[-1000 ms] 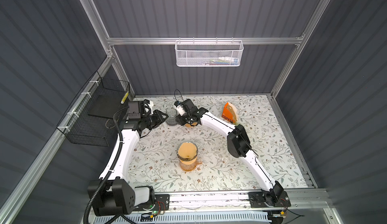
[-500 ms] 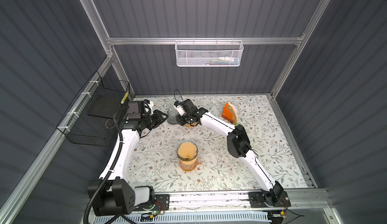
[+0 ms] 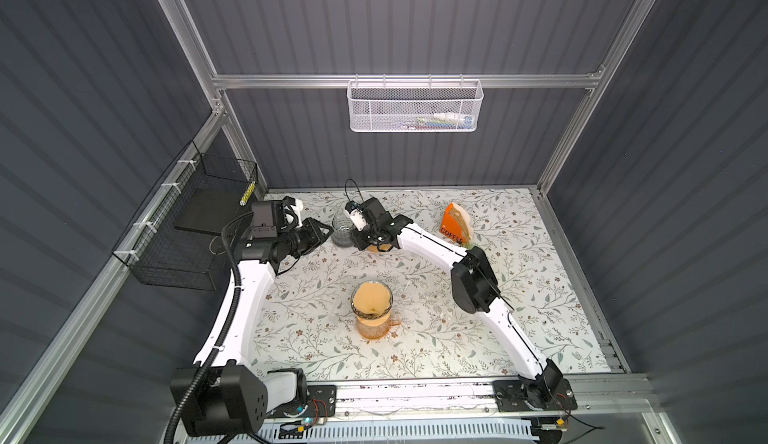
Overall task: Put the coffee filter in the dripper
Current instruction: 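Grasp the glass pitcher by its handle with the right gripper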
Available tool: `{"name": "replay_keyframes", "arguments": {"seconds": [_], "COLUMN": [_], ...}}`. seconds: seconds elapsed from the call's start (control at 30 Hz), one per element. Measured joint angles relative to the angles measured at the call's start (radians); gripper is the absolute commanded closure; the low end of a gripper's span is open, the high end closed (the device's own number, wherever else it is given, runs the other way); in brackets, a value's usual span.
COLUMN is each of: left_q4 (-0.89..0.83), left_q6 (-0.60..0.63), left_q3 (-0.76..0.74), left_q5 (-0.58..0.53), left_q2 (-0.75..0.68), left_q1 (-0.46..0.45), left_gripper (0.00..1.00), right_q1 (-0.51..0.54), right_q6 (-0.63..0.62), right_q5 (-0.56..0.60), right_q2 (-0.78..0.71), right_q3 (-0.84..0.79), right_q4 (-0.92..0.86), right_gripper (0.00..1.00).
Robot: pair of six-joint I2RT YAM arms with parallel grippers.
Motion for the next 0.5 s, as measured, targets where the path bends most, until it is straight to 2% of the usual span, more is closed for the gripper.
{"name": "replay_keyframes", "arguments": {"seconds": [0.5], "left_q4": [-0.044], "left_q6": [0.017], "left_q3": [0.0], "left_q5": [-0.001], "left_q2": [-0.061], "left_q1": [0.0], "left_gripper": [0.65], "right_q1": [0.005], "right_q6": [0.035], "right_q5": [0.003], "right_q2": [-0.187], "right_q3": [-0.179], "right_q4": [0.046], "right_gripper": [1.0]}}
